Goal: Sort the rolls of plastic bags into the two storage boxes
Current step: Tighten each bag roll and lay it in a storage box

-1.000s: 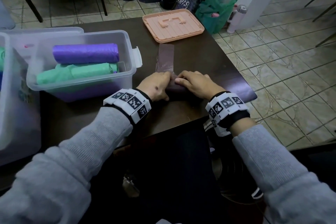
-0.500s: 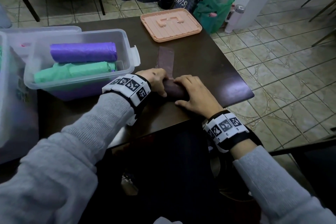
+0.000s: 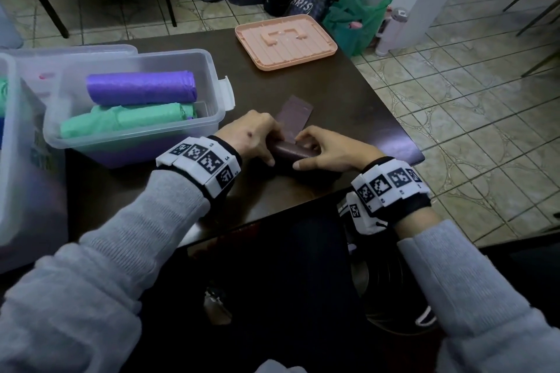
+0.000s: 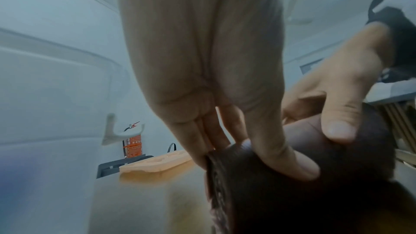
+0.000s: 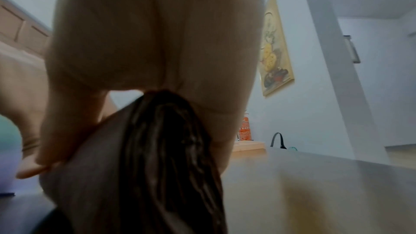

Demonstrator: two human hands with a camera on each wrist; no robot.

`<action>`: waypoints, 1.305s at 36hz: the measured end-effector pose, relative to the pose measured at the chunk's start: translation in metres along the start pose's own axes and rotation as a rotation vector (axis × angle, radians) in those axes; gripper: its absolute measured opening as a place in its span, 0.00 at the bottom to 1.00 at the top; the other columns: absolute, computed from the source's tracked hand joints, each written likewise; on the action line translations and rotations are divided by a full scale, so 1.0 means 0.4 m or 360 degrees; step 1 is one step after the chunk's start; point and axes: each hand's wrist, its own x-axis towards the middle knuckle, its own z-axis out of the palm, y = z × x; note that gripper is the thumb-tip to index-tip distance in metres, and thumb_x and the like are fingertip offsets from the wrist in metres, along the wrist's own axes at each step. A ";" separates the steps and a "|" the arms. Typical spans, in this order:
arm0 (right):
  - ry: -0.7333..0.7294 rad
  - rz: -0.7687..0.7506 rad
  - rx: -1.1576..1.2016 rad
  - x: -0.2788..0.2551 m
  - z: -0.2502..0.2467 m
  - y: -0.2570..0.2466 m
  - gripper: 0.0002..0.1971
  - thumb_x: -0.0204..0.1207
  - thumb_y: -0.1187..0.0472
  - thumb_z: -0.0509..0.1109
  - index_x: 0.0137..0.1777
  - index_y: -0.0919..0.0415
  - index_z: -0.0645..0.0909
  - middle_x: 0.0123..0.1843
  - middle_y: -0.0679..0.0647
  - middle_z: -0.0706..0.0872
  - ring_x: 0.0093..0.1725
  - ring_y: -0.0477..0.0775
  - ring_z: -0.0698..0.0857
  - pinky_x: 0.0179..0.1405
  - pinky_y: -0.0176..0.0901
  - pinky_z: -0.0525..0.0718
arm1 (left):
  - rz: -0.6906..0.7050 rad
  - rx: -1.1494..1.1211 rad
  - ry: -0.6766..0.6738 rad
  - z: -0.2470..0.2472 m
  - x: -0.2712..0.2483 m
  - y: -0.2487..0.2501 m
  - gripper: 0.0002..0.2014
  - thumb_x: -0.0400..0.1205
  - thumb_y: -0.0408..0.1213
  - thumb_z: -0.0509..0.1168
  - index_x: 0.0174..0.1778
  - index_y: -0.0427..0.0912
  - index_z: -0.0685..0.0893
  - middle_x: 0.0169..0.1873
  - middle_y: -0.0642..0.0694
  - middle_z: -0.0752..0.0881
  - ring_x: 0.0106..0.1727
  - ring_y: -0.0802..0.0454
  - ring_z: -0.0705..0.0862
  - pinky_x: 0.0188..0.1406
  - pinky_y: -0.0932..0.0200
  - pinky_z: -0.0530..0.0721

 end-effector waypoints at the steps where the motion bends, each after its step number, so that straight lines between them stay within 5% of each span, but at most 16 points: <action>1: -0.0003 0.0019 0.0053 -0.002 -0.001 0.003 0.27 0.72 0.48 0.75 0.68 0.55 0.73 0.59 0.49 0.80 0.57 0.50 0.80 0.59 0.40 0.76 | 0.0001 -0.0014 -0.0032 -0.004 -0.001 -0.001 0.25 0.68 0.36 0.78 0.62 0.45 0.84 0.46 0.50 0.83 0.49 0.54 0.77 0.47 0.62 0.71; 4: 0.0017 0.0024 0.0137 -0.009 -0.005 0.011 0.20 0.73 0.46 0.73 0.61 0.54 0.78 0.54 0.49 0.83 0.53 0.49 0.82 0.53 0.39 0.77 | -0.0037 -0.0065 -0.0101 -0.011 0.003 -0.005 0.24 0.71 0.38 0.77 0.64 0.47 0.83 0.45 0.52 0.82 0.48 0.53 0.78 0.47 0.60 0.73; 8: 0.0145 0.0013 -0.0057 -0.010 0.001 0.014 0.17 0.79 0.44 0.65 0.61 0.53 0.81 0.50 0.50 0.84 0.54 0.53 0.83 0.50 0.42 0.76 | -0.0131 -0.0194 -0.0087 -0.005 0.014 -0.020 0.29 0.72 0.43 0.76 0.69 0.43 0.76 0.62 0.45 0.83 0.63 0.47 0.80 0.62 0.56 0.76; 13: 0.0393 0.0023 -0.0203 -0.008 0.012 0.004 0.23 0.78 0.45 0.67 0.68 0.56 0.72 0.63 0.56 0.82 0.63 0.58 0.80 0.62 0.50 0.77 | -0.0119 -0.0215 -0.0080 0.002 0.014 -0.026 0.19 0.77 0.43 0.71 0.64 0.43 0.82 0.56 0.43 0.85 0.58 0.47 0.82 0.56 0.59 0.76; 18: 0.0734 -0.0194 -0.0339 -0.001 0.037 -0.006 0.14 0.77 0.54 0.68 0.61 0.56 0.76 0.60 0.56 0.79 0.63 0.58 0.77 0.62 0.60 0.76 | -0.0157 -0.0223 -0.0060 0.007 0.015 -0.021 0.17 0.80 0.44 0.67 0.64 0.44 0.82 0.56 0.43 0.85 0.58 0.45 0.82 0.61 0.52 0.78; 22: 0.0751 -0.0228 -0.0233 0.008 0.045 -0.011 0.09 0.77 0.58 0.68 0.57 0.53 0.81 0.55 0.53 0.82 0.59 0.58 0.81 0.59 0.60 0.78 | -0.0063 -0.0170 0.0280 0.011 0.013 -0.008 0.24 0.73 0.38 0.75 0.65 0.41 0.83 0.62 0.39 0.80 0.66 0.43 0.76 0.68 0.49 0.74; 28: 0.0766 -0.0193 -0.0124 0.017 0.028 -0.008 0.11 0.78 0.59 0.68 0.59 0.53 0.84 0.56 0.53 0.85 0.59 0.55 0.82 0.62 0.53 0.78 | 0.0037 -0.0046 0.0538 0.033 0.002 0.018 0.13 0.76 0.32 0.71 0.55 0.46 0.89 0.51 0.42 0.87 0.53 0.42 0.84 0.54 0.52 0.81; 37: 0.0788 -0.0108 -0.0343 0.038 0.028 -0.027 0.13 0.81 0.61 0.63 0.61 0.57 0.85 0.58 0.60 0.82 0.63 0.61 0.75 0.64 0.55 0.76 | 0.0063 0.0112 0.0300 0.053 0.018 -0.005 0.32 0.67 0.30 0.77 0.68 0.43 0.81 0.62 0.41 0.83 0.65 0.42 0.78 0.63 0.50 0.75; 41: 0.0741 -0.0110 -0.0295 0.028 0.044 -0.049 0.13 0.81 0.63 0.60 0.62 0.59 0.80 0.60 0.60 0.81 0.63 0.62 0.76 0.63 0.58 0.76 | 0.0069 0.0086 0.0239 0.046 0.028 -0.008 0.32 0.67 0.31 0.77 0.69 0.45 0.80 0.61 0.41 0.83 0.64 0.42 0.79 0.61 0.51 0.75; 47: 0.0538 -0.0101 -0.0393 0.006 0.072 -0.044 0.27 0.70 0.52 0.75 0.65 0.59 0.73 0.62 0.58 0.75 0.64 0.59 0.75 0.63 0.55 0.76 | 0.0074 0.0067 0.0105 0.033 0.026 -0.006 0.33 0.65 0.36 0.79 0.68 0.45 0.81 0.58 0.40 0.84 0.60 0.41 0.81 0.59 0.50 0.78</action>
